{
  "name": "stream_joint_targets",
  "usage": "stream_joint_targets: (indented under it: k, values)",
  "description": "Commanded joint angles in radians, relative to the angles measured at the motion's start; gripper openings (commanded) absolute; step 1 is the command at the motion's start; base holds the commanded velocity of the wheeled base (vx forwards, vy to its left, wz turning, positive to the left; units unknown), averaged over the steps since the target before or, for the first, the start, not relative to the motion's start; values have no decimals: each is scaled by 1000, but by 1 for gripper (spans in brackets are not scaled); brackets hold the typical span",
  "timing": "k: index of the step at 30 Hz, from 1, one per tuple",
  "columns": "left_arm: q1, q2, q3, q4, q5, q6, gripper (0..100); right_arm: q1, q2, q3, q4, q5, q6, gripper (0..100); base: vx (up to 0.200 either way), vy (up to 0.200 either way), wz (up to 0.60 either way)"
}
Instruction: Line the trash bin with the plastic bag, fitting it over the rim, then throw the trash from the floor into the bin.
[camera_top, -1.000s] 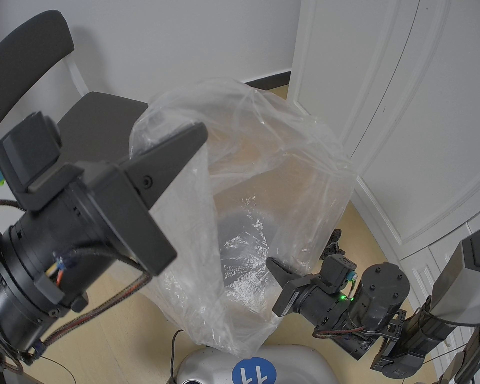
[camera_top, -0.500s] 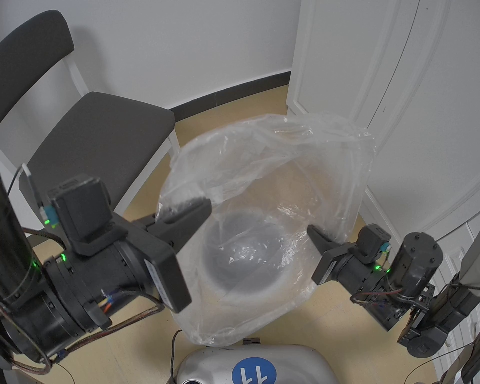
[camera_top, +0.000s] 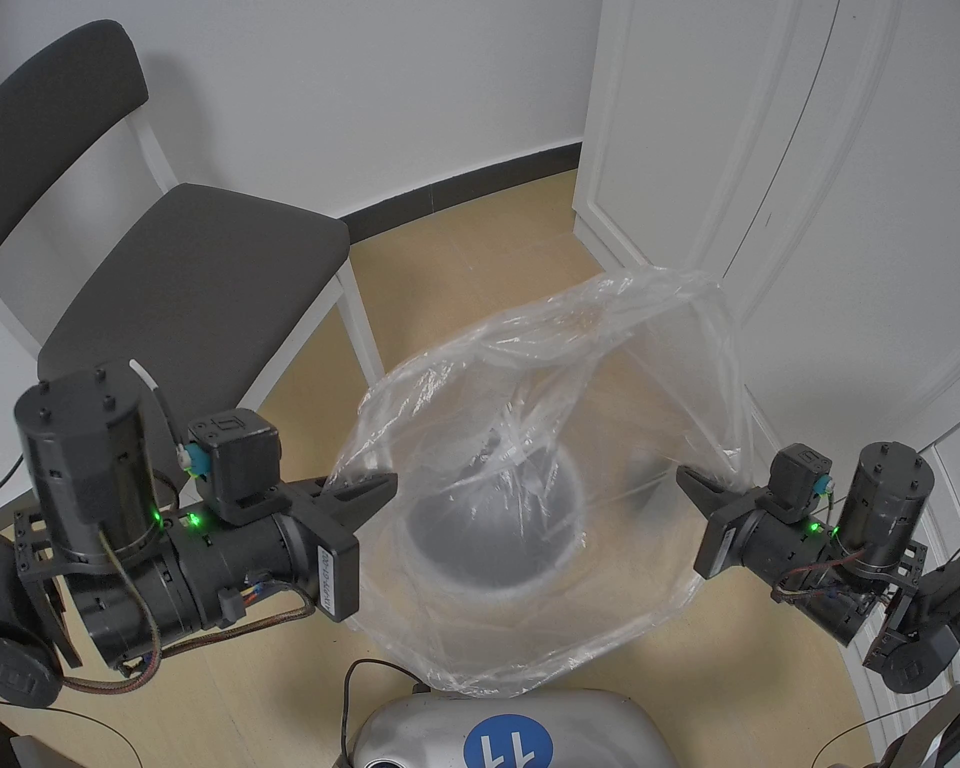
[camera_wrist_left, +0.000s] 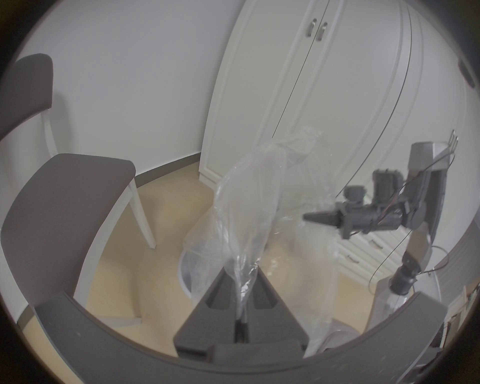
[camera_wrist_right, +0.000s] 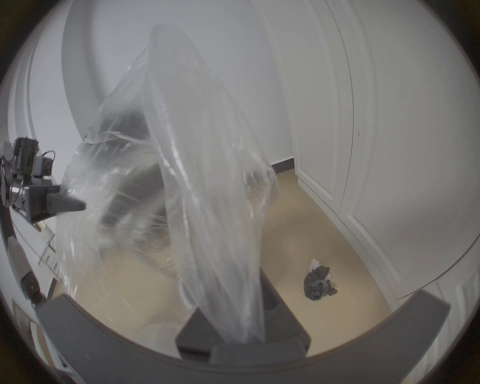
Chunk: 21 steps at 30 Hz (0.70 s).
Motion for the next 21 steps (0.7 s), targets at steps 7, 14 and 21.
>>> stream_joint_targets:
  k: [7, 14, 21]
  values:
    - [150, 115, -1, -50, 48, 67, 0, -34, -279, 10, 289, 55, -89, 0, 0, 0, 0]
    - [275, 116, -4, -114, 49, 120, 0, -100, -312, 7, 379, 95, -137, 0, 0, 0, 0]
    - [307, 102, -7, -133, 48, 120, 0, -108, -289, 30, 382, 98, -181, 0, 0, 0, 0]
